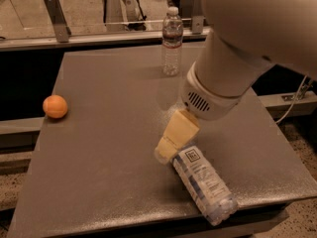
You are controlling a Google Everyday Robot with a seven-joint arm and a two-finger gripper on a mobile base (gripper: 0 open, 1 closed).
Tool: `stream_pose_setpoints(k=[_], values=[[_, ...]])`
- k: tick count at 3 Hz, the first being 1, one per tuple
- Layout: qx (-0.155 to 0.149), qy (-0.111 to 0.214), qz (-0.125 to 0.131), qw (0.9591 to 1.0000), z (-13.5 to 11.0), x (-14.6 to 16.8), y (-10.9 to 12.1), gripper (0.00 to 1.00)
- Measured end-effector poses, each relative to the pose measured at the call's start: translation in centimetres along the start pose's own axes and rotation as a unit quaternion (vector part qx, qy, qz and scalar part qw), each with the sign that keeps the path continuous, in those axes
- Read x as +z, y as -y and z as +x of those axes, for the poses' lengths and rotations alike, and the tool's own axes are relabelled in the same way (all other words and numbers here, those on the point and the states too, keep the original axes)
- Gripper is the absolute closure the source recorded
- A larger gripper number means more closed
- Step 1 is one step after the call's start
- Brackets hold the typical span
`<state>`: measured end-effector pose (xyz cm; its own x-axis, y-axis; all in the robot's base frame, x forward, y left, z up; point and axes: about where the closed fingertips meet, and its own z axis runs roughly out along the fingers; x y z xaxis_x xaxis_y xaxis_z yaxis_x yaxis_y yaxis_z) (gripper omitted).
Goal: Place blue plastic bottle upright
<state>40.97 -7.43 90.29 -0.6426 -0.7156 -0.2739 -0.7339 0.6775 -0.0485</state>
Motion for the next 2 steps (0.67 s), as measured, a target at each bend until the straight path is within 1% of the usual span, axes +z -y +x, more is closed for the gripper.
stream_pose_setpoints(k=[1, 2], values=[[0.015, -0.041, 0.015, 0.9989, 1.2, 2.5, -0.7, 0.00], [0.031, -0.070, 0.012, 0.9970, 2.4, 4.8, -1.1, 0.00]])
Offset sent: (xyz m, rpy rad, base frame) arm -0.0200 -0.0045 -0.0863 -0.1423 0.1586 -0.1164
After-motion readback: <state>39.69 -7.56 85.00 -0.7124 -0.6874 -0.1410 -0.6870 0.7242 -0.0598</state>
